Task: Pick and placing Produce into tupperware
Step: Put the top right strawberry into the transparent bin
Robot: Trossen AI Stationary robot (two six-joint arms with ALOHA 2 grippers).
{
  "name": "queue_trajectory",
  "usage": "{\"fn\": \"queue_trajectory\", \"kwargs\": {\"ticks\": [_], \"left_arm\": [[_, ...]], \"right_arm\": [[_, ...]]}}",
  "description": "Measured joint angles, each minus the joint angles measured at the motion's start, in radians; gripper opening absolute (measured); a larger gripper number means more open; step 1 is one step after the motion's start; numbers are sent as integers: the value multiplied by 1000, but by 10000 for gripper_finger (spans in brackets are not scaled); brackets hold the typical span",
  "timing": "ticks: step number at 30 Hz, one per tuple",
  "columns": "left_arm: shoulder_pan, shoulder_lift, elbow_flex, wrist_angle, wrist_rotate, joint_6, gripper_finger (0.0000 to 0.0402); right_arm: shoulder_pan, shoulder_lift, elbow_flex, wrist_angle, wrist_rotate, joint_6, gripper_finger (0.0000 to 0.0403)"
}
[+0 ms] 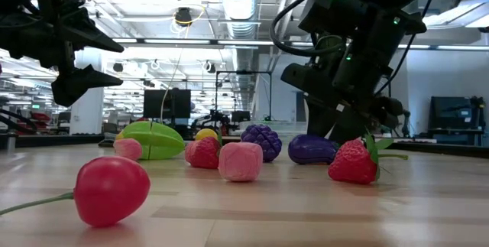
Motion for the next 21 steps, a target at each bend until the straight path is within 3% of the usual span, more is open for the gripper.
{"fn": "queue_trajectory", "kwargs": {"ticks": [21], "left_arm": [[0, 0, 0, 0, 0, 0, 272]], "right_arm": [[2, -1, 0, 16, -26, -2, 173]]}}
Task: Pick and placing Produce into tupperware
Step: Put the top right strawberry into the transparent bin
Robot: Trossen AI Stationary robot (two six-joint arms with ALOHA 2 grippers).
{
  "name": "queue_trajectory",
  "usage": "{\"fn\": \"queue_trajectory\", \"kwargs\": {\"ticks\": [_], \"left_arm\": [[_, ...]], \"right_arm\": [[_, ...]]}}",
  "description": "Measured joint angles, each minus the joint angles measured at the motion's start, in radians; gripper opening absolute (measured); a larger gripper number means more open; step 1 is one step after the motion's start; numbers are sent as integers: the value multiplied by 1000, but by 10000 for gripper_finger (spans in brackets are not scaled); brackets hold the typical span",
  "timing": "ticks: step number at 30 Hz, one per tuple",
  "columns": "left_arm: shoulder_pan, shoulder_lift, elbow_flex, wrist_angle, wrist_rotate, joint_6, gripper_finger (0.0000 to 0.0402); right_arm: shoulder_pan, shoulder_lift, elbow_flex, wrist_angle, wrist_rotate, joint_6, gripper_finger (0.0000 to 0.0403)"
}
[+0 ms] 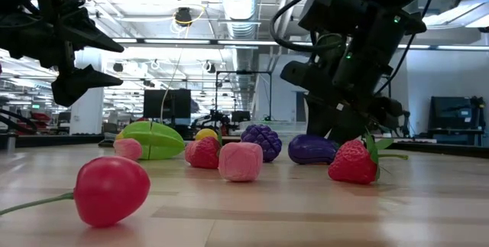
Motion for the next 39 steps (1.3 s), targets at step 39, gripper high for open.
{"fn": "queue_trajectory", "kwargs": {"ticks": [39], "left_arm": [[0, 0, 0, 4, -10, -11, 272]], "right_arm": [[-293, -261, 0, 37, 79, -389, 177]]}}
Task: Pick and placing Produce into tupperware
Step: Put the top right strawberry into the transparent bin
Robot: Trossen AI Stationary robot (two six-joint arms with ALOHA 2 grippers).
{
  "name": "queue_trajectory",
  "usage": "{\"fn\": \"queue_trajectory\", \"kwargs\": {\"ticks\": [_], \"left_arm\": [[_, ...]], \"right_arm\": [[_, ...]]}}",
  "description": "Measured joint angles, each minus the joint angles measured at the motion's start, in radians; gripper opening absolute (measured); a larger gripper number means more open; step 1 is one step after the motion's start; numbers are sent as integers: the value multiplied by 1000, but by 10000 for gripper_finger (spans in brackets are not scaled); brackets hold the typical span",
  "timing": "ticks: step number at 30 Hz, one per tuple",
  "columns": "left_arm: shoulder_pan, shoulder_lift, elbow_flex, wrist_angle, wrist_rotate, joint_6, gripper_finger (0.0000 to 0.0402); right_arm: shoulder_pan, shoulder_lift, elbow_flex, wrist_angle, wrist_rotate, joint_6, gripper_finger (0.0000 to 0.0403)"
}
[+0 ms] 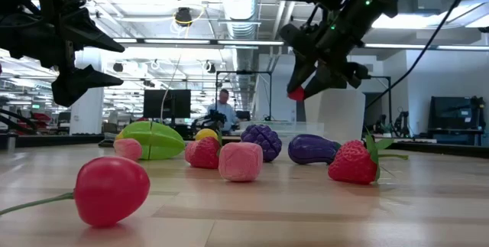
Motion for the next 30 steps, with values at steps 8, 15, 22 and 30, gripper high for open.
{"fn": "queue_trajectory", "kwargs": {"ticks": [8, 15, 22, 30], "left_arm": [[0, 0, 0, 1, -19, 2, 272], [0, 0, 0, 1, -46, 5, 272], [0, 0, 0, 1, -50, 11, 272], [0, 0, 0, 1, -49, 10, 272]], "right_arm": [[-37, 0, 0, 2, -21, -20, 177], [-37, 0, 0, 6, -27, -26, 177], [-37, 0, 0, 6, -51, -27, 177], [-27, 0, 0, 7, -60, -27, 177]]}}
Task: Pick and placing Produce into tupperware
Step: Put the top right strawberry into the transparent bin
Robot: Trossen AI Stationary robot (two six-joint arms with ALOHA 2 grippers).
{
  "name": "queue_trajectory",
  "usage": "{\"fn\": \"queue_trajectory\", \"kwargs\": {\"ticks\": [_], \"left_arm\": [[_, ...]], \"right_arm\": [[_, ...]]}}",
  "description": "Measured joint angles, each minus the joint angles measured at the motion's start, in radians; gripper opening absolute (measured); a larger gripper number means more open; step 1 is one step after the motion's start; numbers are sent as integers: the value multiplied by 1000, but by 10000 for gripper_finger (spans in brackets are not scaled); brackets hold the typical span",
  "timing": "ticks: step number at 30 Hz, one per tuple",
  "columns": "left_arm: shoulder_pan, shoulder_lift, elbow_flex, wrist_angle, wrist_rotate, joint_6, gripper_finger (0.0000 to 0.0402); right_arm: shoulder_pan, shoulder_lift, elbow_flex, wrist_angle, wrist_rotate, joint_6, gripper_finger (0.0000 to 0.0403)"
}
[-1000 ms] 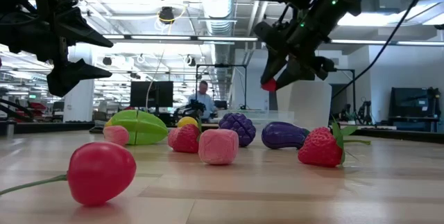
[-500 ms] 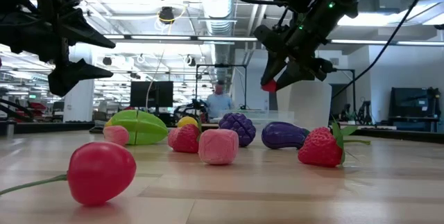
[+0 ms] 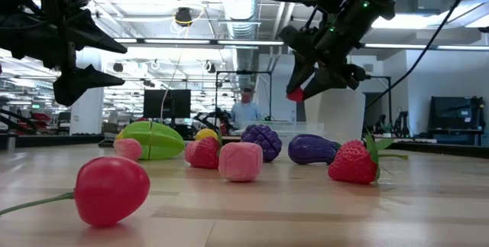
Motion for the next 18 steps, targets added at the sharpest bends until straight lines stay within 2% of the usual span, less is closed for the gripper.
{"fn": "queue_trajectory", "kwargs": {"ticks": [12, 18], "left_arm": [[0, 0, 0, 0, 0, 0, 272], [0, 0, 0, 0, 1, 0, 272]], "right_arm": [[10, 1, 0, 0, -16, -12, 177], [-1, 98, 3, 32, -66, 2, 177]]}}
